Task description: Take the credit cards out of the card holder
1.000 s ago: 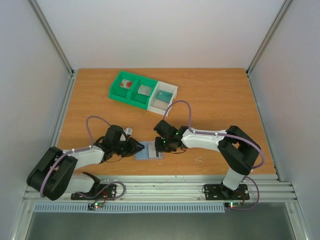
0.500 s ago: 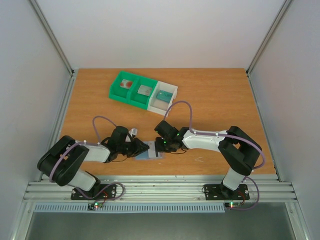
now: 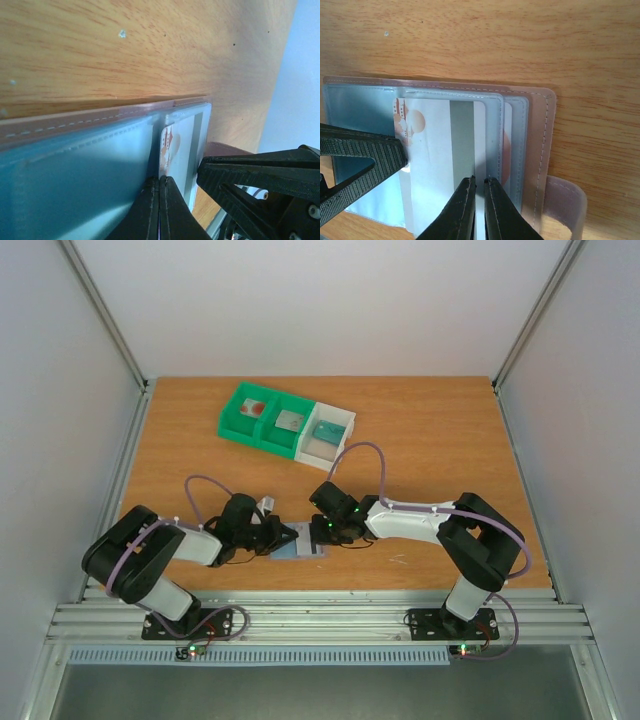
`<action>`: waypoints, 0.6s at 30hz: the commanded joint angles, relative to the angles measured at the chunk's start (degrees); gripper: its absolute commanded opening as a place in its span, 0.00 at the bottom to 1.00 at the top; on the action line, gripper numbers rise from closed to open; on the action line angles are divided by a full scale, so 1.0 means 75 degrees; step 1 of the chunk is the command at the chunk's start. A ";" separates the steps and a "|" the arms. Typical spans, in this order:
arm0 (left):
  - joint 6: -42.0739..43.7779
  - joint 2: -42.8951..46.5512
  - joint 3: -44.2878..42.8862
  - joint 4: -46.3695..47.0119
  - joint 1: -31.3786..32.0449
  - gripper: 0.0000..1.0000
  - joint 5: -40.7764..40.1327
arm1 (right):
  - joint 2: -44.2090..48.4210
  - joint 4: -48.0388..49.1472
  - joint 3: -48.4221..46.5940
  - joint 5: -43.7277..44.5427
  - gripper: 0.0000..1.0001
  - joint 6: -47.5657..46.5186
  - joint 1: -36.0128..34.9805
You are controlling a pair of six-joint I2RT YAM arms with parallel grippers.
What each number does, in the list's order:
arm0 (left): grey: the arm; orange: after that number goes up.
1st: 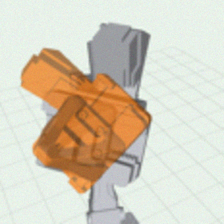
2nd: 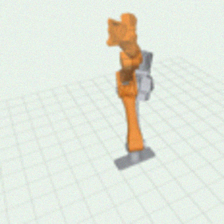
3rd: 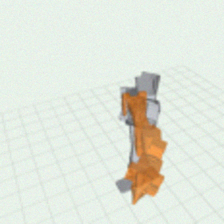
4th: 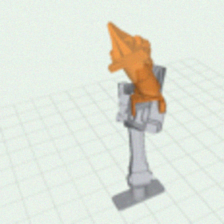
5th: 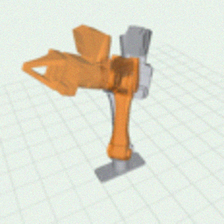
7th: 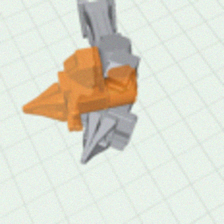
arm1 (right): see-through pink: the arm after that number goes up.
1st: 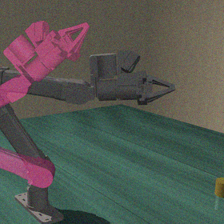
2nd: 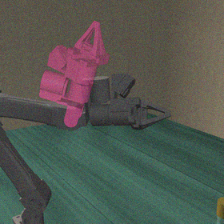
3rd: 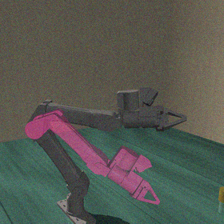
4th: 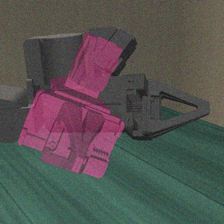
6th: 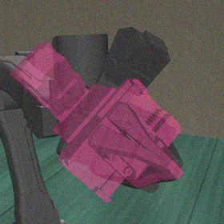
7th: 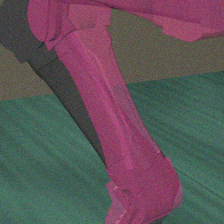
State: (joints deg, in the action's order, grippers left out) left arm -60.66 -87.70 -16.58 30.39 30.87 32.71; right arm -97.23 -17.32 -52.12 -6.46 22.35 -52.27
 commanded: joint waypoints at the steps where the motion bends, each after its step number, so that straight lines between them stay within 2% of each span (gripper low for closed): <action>1: 0.0024 0.0108 0.0100 0.0464 0.0049 0.00 -0.0007 | -0.0076 -0.0300 0.0228 0.0063 0.07 0.0125 0.0020; 18: 0.0592 0.1248 0.0088 -0.1003 0.0055 0.00 -0.0299 | -0.0010 -0.0514 0.0208 0.0263 0.07 0.0125 0.0020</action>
State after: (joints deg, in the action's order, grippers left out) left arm -58.46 -80.53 -16.05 25.28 30.98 31.42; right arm -97.21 -17.39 -52.10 -6.37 22.92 -52.23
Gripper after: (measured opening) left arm 0.010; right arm 0.075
